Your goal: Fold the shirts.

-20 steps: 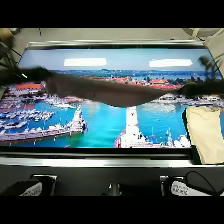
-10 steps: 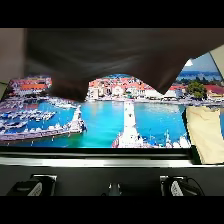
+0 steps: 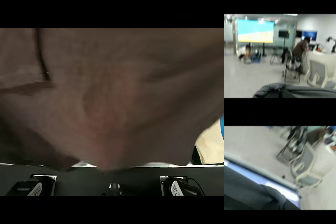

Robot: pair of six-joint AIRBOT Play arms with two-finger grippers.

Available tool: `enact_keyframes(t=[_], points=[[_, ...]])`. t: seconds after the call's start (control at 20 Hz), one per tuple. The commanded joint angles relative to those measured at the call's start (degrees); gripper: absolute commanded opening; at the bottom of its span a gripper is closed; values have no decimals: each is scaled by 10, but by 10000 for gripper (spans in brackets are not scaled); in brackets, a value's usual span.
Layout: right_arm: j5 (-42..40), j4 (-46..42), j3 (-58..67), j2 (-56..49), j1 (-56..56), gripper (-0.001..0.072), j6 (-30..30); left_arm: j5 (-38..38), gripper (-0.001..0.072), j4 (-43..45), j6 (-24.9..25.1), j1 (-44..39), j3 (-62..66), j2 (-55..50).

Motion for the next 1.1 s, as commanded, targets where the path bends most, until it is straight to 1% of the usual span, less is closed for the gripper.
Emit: enact_keyframes(t=[0.0,0.1,0.15,0.2,0.3,0.4,0.45,0.55,0.65,0.75,0.8,0.9,1.0,1.05], points=[[98,-7,0,-101,0,25,-24,-96,19,37,-14,1,-38,-68],[170,5,0,-205,1,25,-14,-97,19,43,-12,1,-104,-125],[195,3,0,-263,9,25,1,-91,20,44,-12,1,-143,-158],[202,-14,0,-315,25,25,2,-77,20,44,-12,1,-176,-192],[170,-54,0,-416,78,25,22,-35,20,44,-12,1,-225,-271],[98,-70,1,-495,122,26,55,3,20,44,-12,1,-230,-356],[46,-73,1,-525,138,26,70,30,20,44,-12,1,-230,-392],[-55,-73,1,-560,156,26,90,91,20,43,-12,1,-230,-442],[-156,-72,1,-577,162,26,90,163,20,44,-12,1,-230,-472],[-227,-73,1,-587,160,26,108,223,20,43,-12,1,-220,-492],[-242,-73,1,-591,160,26,111,232,20,43,-13,1,-209,-503],[-231,-73,1,-605,160,26,111,232,20,41,-13,-1,-199,-525],[-188,-67,1,-619,160,27,110,196,20,41,-12,-2,-199,-536],[-165,-68,1,-616,160,28,100,165,20,43,-12,-1,-193,-532]])
